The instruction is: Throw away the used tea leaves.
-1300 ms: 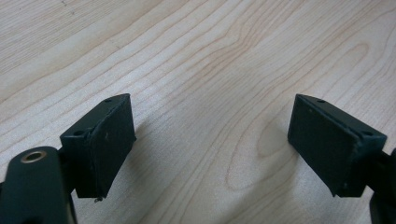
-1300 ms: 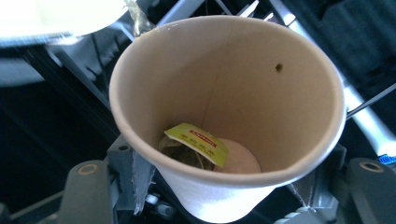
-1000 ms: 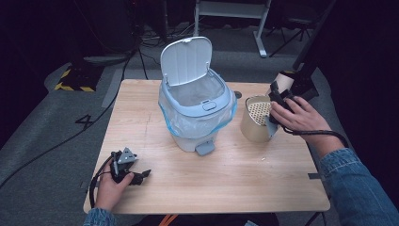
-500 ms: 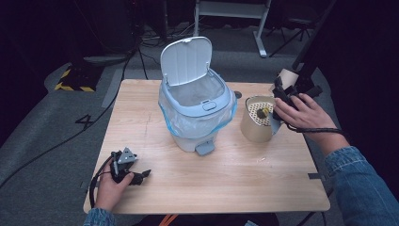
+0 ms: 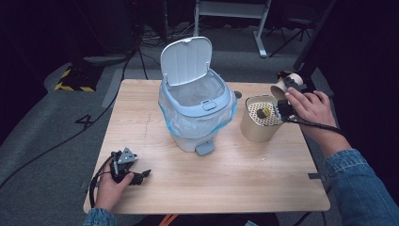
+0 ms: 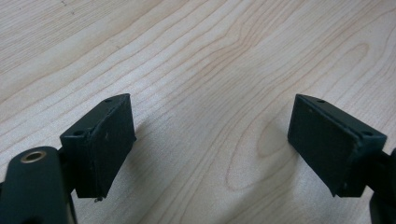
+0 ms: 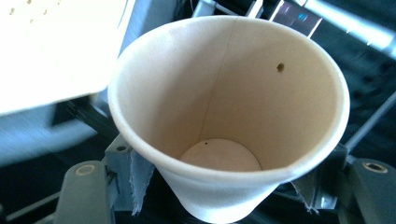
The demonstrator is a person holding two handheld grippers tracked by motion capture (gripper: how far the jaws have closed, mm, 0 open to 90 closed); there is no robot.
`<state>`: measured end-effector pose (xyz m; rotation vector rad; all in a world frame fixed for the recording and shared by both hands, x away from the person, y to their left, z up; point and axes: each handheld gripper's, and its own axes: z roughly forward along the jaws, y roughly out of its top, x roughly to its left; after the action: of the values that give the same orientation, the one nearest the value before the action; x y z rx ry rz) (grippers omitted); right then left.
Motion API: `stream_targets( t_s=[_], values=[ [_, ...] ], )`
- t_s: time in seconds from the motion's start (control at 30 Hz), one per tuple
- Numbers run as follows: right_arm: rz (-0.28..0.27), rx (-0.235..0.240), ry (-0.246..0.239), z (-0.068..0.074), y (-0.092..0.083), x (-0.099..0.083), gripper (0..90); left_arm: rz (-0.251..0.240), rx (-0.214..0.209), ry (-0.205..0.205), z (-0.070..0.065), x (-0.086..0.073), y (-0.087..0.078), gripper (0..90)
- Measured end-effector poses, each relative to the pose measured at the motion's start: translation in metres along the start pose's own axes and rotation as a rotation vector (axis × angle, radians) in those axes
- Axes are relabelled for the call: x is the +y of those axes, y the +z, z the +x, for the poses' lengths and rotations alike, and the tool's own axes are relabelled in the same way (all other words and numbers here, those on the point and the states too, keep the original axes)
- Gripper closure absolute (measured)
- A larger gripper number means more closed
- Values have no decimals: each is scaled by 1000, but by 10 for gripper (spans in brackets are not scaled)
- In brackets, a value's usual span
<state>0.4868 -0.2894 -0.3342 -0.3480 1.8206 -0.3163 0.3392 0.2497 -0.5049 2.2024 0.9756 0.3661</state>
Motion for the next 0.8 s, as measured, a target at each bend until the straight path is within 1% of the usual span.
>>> stream_targets(
  t_s=[0.03,0.07,0.1,0.13,0.17,0.2,0.23,0.3,0.33,0.37,0.4,0.43,0.47,0.53,0.6,0.63,0.73,0.77,0.8],
  values=[
    [-21,26,72,0,0,-2,315,0,0,0,0,0,0,151],
    [-21,26,72,0,0,-2,315,0,0,0,0,0,0,151],
    [-64,69,190,-2,0,-8,315,0,0,1,0,0,0,151],
    [-81,89,252,-3,-1,-10,315,0,0,0,0,0,0,151],
    [-96,119,323,-4,-1,-13,315,0,0,0,0,0,0,151],
    [-126,136,376,-5,0,-16,315,0,0,0,0,0,0,151],
    [-148,153,445,-6,0,-20,314,0,0,0,0,0,0,151],
    [-201,212,611,-7,1,-26,314,0,0,0,0,0,0,151],
    [-225,234,689,-6,1,-29,314,0,0,0,0,0,0,151],
    [-247,260,747,-6,1,-32,314,0,0,0,0,0,0,151],
    [-262,294,816,-6,2,-34,314,0,-1,0,0,0,0,151],
    [-291,335,902,-4,3,-37,314,0,-1,0,0,0,0,151],
    [-318,365,969,-4,4,-39,314,0,-1,0,0,0,0,151],
    [-355,416,1066,-2,5,-43,313,0,-1,0,0,0,0,151],
    [-403,496,1189,-1,7,-48,312,0,-1,0,0,0,0,151],
    [-426,514,1228,0,8,-50,312,-1,-2,-3,0,0,0,151],
    [-470,551,1299,2,7,-55,312,2,-3,9,1,1,0,150],
    [-470,551,1299,2,7,-55,312,2,-3,9,1,1,0,150],
    [-500,585,1354,2,5,-57,312,3,-4,8,1,1,0,151]
  ],
)
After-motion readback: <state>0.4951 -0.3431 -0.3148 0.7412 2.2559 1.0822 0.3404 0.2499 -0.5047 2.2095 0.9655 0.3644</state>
